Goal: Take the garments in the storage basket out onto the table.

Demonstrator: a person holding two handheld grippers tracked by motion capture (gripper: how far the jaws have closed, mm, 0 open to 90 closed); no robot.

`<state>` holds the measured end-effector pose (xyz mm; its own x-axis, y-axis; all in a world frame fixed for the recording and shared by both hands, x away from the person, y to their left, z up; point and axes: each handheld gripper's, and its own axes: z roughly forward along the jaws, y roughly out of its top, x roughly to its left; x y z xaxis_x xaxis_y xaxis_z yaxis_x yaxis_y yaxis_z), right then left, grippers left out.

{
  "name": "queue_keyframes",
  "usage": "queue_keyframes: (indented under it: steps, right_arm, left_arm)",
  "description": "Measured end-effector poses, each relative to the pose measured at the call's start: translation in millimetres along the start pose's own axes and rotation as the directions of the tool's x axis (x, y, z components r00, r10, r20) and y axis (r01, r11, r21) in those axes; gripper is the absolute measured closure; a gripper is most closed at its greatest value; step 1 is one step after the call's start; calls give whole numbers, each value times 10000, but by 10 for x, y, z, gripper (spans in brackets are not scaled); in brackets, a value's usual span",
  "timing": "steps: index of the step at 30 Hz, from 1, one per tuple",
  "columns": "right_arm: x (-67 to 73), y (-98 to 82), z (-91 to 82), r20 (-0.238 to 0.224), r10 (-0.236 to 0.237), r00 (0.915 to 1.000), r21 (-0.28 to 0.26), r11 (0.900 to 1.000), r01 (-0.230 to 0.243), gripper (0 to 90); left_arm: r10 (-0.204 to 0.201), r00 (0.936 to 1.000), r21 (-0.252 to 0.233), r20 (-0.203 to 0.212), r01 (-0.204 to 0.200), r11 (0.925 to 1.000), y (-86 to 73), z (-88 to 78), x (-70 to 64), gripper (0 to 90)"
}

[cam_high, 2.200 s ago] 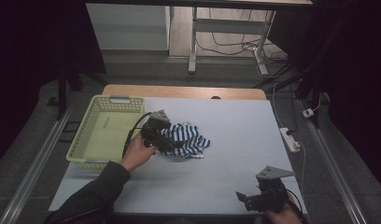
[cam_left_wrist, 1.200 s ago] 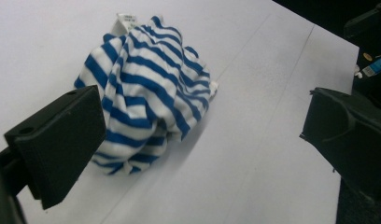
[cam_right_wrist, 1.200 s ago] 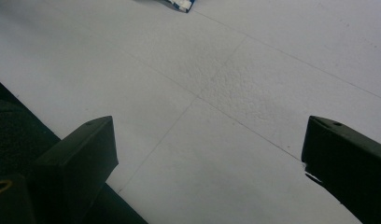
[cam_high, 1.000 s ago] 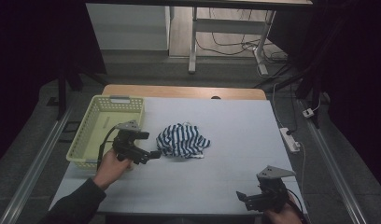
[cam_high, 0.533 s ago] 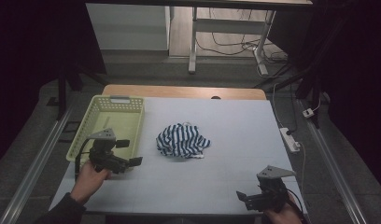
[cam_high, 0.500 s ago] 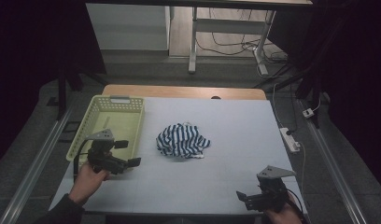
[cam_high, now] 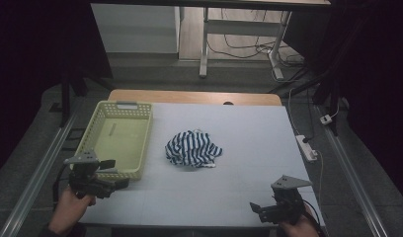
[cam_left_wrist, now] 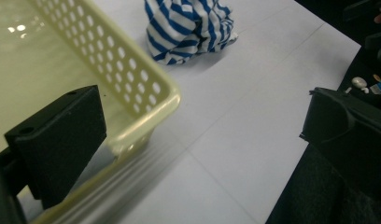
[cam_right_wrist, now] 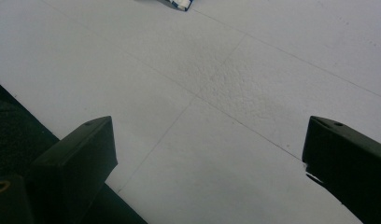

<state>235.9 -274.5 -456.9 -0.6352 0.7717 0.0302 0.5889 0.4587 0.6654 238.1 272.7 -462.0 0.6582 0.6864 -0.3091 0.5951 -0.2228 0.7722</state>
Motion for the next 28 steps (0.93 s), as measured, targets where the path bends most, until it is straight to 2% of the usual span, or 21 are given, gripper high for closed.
queue_keyframes:
  steps: [7,16,24,28]
  right_arm:
    - [1,1,5,16,-45,10000,24,10000,45,28]
    - [7,5,8,48,-81,10000,84,9999,81,28]
    - [10,7,13,102,-70,9999,124,9999,69,28]
    - [10,6,17,113,-104,9999,166,9998,103,27]
  left_arm:
    - [-304,9981,74,-528,309,9995,-230,-219,9,0]
    - [-810,9914,175,-1023,832,9964,-493,-416,10,0]
    - [-836,9827,625,-1654,951,9935,-586,-478,-40,0]
    - [-929,9804,691,-1739,1063,9919,-586,-479,-34,0]
